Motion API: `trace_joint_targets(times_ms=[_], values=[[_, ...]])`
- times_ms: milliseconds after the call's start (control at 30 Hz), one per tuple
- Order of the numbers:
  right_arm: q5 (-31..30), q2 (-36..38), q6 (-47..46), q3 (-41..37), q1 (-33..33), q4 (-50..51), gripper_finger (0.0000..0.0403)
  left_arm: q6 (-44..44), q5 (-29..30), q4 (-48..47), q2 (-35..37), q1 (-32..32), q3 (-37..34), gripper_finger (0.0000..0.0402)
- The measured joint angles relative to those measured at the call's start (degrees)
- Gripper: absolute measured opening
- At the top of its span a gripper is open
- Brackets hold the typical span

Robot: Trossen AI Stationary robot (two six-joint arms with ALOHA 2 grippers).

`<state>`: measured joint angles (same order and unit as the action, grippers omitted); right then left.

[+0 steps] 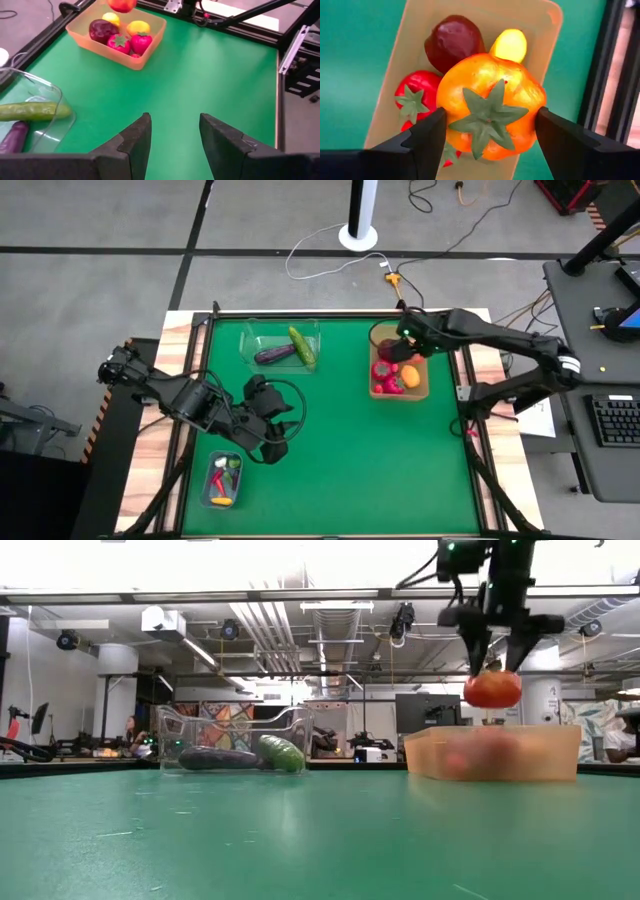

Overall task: Sort produce into baskets
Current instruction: Put the orange tomato into the orange bin

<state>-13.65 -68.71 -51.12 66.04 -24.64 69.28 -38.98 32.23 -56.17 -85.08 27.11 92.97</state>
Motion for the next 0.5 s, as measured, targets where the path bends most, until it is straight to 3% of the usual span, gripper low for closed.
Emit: trace_joint_targets(times_ms=[200,500], values=[[0.1,-3.7,3.3,-2.9,-1.0,-2.8,0.0273,0.3,0.9,-0.4,0.0,0.0,-0.1,0.0150],[-0.9,-5.8,3.2,-4.3,-0.9,-2.8,0.0309,0.3,1.4,-0.5,0.0,0.0,-0.1,0.0150]])
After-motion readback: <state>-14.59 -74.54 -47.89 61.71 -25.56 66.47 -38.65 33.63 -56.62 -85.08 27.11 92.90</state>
